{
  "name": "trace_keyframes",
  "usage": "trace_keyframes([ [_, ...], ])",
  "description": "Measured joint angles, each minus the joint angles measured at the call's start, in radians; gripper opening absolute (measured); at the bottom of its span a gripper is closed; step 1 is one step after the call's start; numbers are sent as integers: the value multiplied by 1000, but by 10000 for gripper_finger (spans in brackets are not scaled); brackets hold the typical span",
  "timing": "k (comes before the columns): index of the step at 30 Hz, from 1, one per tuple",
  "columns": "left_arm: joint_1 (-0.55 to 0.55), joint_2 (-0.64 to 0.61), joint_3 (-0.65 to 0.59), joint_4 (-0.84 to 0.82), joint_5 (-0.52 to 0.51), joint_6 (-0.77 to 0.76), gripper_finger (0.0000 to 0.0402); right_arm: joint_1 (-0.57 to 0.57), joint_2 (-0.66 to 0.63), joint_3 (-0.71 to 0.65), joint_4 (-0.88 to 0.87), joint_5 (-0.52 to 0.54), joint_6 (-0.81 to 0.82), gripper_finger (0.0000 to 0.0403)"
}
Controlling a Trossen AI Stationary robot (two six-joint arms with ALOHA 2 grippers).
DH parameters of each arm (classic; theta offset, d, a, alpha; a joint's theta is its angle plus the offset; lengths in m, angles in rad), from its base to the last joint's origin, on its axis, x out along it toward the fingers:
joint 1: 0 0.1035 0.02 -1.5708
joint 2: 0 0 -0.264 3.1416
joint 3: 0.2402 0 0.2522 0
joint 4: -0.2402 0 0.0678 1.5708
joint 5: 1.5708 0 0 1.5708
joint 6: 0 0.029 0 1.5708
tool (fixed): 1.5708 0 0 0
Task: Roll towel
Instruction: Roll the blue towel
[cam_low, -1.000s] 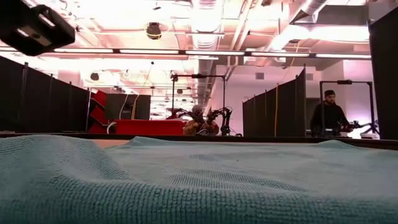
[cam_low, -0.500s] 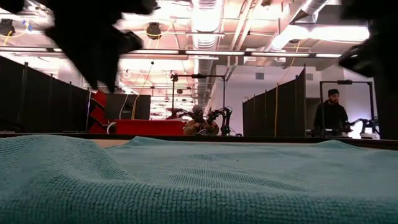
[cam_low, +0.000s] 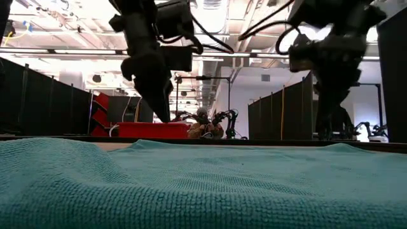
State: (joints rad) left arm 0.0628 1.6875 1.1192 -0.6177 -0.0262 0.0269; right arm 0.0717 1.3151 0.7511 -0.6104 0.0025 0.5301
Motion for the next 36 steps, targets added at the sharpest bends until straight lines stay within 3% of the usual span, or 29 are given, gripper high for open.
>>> trace_keyframes([
  [4,6,0,-72,47,23,8,132,-57,16,-36,15,0,-21,122],
  [7,-8,1,-91,17,52,-53,132,-46,14,-53,29,-72,-80,122],
  [10,-55,1,-94,-31,93,-86,132,14,13,-55,27,-136,-122,122],
  [21,-253,1,-83,-28,104,-243,132,260,12,-55,123,-141,-163,122],
  [28,-456,0,6,-22,136,-363,132,424,12,-54,220,-142,-32,129],
  [36,-665,33,132,-133,-30,-497,132,568,52,-10,275,-129,196,186],
])
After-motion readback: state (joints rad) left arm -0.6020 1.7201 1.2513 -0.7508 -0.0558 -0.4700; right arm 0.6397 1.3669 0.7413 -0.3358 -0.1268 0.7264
